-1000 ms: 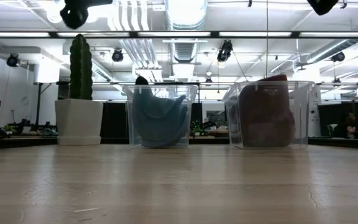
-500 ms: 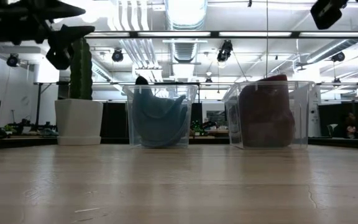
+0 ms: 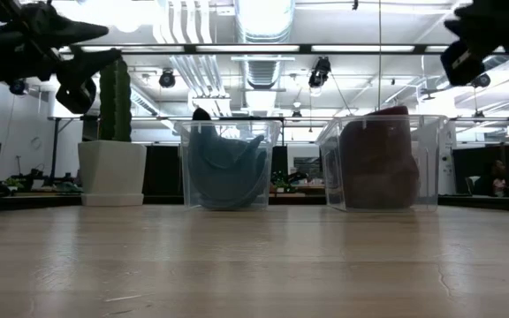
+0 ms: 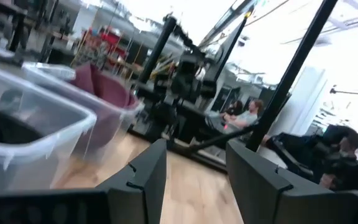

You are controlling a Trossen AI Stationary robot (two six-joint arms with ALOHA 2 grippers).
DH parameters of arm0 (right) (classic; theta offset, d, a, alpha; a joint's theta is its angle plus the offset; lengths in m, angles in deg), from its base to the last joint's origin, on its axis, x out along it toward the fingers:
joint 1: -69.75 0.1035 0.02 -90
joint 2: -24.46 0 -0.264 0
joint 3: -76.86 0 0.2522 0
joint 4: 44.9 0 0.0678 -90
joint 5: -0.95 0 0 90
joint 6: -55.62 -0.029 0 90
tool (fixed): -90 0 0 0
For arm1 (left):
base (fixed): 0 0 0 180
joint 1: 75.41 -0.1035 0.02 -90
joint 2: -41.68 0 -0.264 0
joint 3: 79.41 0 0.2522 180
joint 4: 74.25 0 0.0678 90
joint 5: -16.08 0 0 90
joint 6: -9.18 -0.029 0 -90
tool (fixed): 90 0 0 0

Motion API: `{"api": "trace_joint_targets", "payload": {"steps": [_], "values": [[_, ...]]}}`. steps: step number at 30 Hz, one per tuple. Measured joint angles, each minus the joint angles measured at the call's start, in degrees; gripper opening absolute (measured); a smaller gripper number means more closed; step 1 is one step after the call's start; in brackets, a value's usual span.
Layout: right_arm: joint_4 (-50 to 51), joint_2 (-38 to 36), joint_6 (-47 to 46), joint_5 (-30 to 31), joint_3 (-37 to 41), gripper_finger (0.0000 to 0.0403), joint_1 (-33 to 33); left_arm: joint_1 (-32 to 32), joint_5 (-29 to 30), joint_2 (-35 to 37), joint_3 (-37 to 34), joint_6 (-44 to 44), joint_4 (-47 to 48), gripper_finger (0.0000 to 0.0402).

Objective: Pick & Place hat
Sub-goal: Return to Home Position

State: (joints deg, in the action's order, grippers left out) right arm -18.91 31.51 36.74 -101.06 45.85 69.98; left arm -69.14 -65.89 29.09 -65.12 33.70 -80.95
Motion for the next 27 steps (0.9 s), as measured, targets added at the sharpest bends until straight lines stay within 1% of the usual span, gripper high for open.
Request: {"api": "trace_joint_targets", "payload": {"steps": [6, 12, 16, 21, 27], "values": [[-9.6, -1.7, 0.5, 0.0, 8.4, 0.0063, 0.0, 0.0, 1.5, 0.0, 0.0, -5.1, 0.2, 0.0158], [-19.0, -3.5, 0.5, -0.1, 16.2, 0.0063, 0.0, 0.0, 2.4, -0.2, -0.1, -7.6, 0.2, 0.0158], [-17.2, -3.8, 1.6, -0.1, 16.7, 0.0063, 0.0, 0.0, 2.4, -0.2, -0.1, -7.6, 1.8, 0.0158], [-17.1, -3.8, 6.0, -0.3, 16.7, 0.0063, 0.0, 0.0, 2.6, -0.3, -0.1, -7.3, 5.8, 0.0158], [-15.8, -3.5, 6.7, -0.2, 16.7, 0.0063, 0.0, 0.0, 2.6, -0.4, -0.1, -8.4, 10.5, 0.0158]]}}
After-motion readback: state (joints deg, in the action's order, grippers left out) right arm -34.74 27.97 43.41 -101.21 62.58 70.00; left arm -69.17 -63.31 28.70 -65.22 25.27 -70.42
